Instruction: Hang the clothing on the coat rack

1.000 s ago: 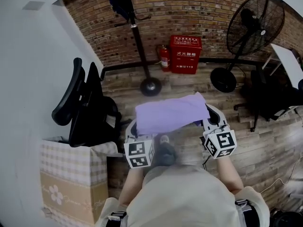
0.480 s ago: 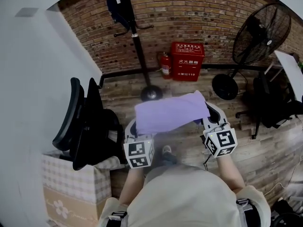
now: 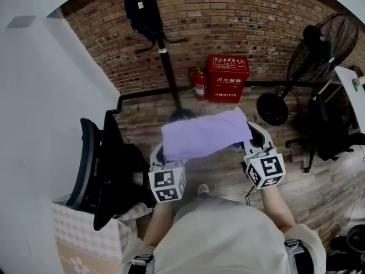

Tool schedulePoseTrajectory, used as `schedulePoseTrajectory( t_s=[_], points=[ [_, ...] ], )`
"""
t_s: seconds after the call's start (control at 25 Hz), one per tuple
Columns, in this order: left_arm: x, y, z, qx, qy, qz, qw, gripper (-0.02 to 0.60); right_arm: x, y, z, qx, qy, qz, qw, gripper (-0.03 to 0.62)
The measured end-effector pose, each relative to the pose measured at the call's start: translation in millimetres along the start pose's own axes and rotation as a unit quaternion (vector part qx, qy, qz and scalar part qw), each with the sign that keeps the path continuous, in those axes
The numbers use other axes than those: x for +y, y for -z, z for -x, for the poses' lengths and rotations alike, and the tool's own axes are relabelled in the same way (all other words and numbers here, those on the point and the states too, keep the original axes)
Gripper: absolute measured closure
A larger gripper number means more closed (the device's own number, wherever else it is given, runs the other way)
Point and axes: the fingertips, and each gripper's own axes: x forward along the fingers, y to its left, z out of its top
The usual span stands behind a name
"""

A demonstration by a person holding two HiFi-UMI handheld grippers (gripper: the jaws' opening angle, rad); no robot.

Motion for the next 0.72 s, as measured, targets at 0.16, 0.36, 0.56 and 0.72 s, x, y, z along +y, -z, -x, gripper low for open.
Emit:
schedulePoseTrajectory(
  t_s=[0.16, 0.36, 0.56, 0.72],
  points=[
    [18, -8, -25, -0.004, -0.001, -0.002, 1.0000, 0.459, -2, 0, -31, -0.003, 0.000, 0.002, 1.000, 0.579],
    [38, -18, -53, -0.009, -0.002, -0.003, 1.0000, 0.459, -6, 0, -67, -0.005, 0.000, 0.001, 1.000, 0.579],
    [53, -26, -75, -0.007, -0.001, -0.004, 1.0000, 0.459, -9, -3, -93, -0.009, 0.002, -0.002, 1.000, 0.579],
    [57, -31, -89, -0.007, 0.002, -0.008, 0.9999, 0.459, -15, -8, -108, -0.015, 0.002, 0.002, 1.000, 0.579]
  ],
)
